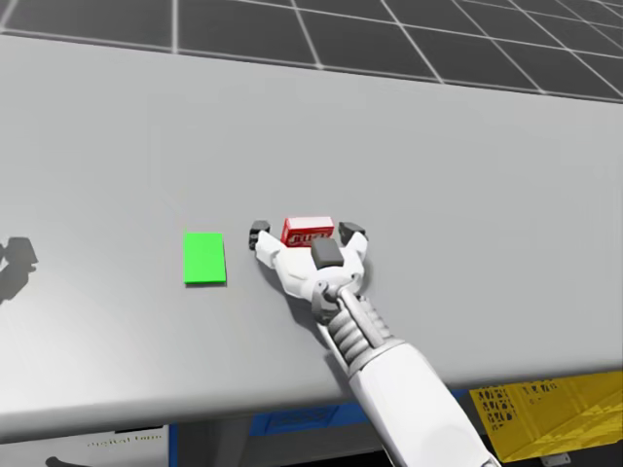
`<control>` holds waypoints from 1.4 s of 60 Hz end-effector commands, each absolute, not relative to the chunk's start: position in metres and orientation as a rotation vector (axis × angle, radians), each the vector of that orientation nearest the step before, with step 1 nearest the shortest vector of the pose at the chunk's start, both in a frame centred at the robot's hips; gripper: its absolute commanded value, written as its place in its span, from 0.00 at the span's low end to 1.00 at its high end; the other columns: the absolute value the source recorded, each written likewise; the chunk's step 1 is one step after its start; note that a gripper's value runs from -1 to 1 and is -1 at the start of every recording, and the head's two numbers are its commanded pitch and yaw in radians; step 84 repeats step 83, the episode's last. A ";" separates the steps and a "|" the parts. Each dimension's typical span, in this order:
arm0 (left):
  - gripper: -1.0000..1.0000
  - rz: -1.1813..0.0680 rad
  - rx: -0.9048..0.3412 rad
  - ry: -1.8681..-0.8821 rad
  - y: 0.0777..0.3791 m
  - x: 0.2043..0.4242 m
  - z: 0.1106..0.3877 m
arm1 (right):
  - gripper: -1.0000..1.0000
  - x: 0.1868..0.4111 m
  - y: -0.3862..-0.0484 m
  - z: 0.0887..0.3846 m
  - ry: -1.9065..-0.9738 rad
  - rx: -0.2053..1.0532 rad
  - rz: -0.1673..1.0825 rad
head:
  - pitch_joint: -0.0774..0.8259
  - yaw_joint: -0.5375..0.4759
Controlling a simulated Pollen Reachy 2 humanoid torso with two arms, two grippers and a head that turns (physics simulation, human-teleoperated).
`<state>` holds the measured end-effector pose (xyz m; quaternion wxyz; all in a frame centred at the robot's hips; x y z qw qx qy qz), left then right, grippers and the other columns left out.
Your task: Look at the card. If it is red, pick the object on the left. If it is green, pick the object on the right.
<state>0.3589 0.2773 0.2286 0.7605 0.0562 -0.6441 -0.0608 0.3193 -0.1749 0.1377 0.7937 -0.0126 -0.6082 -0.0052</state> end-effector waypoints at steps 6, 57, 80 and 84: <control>0.00 -0.133 0.123 -1.402 0.277 0.359 0.228 | 0.76 0.315 -0.146 0.125 -1.310 0.062 -0.048 | 0.81 0.24; 0.00 -0.125 0.125 -1.389 0.277 0.361 0.226 | 1.00 0.309 -0.152 0.158 -1.434 0.080 -0.030 | 0.36 0.20; 0.00 -0.120 0.125 -1.389 0.278 0.362 0.227 | 1.00 0.299 -0.172 0.304 -1.826 0.100 -0.057 | 0.34 0.18; 0.00 -0.118 0.124 -1.390 0.278 0.362 0.227 | 1.00 0.295 -0.175 0.324 -1.891 0.109 -0.066 | 0.34 0.19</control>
